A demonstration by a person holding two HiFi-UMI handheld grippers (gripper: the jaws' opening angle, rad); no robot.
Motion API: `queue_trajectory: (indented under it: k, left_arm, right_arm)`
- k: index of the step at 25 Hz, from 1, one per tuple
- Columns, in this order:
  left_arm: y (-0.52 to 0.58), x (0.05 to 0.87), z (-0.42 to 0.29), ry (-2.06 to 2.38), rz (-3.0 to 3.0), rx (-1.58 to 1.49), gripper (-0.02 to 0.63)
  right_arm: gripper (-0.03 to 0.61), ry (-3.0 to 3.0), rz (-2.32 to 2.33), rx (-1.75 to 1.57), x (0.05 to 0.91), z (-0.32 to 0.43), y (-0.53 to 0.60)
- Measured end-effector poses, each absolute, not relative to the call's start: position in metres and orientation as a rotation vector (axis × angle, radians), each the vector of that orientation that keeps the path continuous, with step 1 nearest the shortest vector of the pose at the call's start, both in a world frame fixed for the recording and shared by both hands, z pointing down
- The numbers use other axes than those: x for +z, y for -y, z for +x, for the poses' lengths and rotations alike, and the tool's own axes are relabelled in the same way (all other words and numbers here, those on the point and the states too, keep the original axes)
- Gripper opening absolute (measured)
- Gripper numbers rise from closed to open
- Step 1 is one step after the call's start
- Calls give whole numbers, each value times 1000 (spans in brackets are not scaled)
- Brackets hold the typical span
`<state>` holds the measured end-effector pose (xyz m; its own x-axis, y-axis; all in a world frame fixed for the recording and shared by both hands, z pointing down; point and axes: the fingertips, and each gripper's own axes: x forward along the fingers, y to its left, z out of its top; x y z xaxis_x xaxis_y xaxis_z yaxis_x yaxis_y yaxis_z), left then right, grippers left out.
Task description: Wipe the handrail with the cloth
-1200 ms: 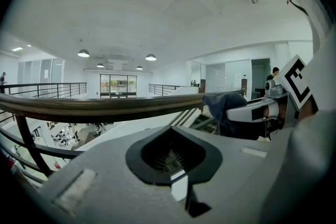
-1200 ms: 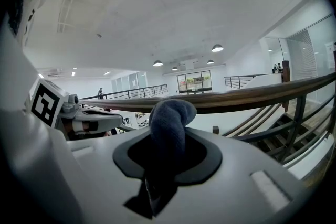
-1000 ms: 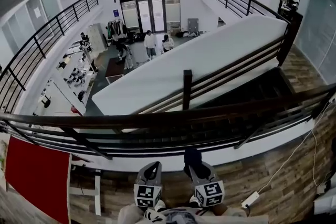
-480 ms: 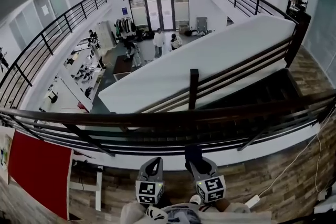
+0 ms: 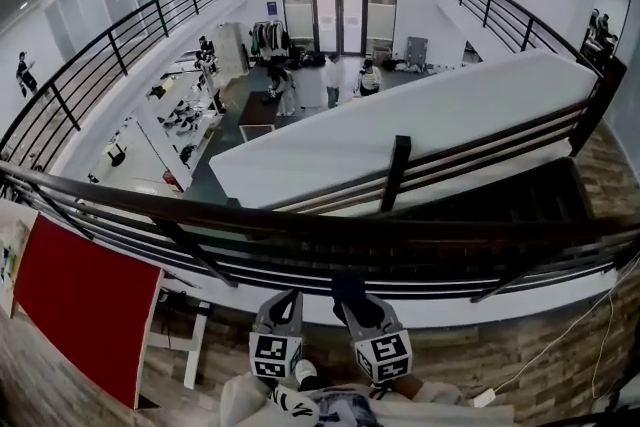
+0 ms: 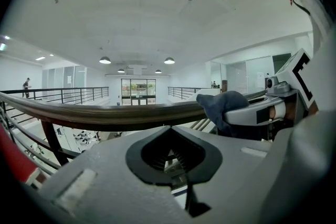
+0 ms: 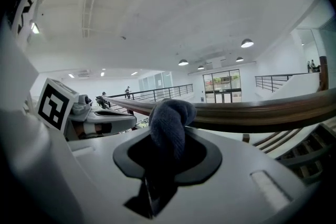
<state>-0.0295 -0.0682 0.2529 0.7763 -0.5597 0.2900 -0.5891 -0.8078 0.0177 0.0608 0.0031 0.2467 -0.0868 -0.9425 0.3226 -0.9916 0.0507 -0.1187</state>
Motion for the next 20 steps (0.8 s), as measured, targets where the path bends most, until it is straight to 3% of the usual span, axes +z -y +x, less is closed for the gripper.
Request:
queue_trajectory:
  k: [3, 20]
  left_arm:
    - [113, 254, -81, 1014, 2818, 412, 3]
    - [237, 244, -214, 1383, 2719, 415, 3]
  right_arm:
    - [91, 2227, 1929, 432, 245, 6, 46]
    - [91, 2443, 1568, 170, 225, -139, 211]
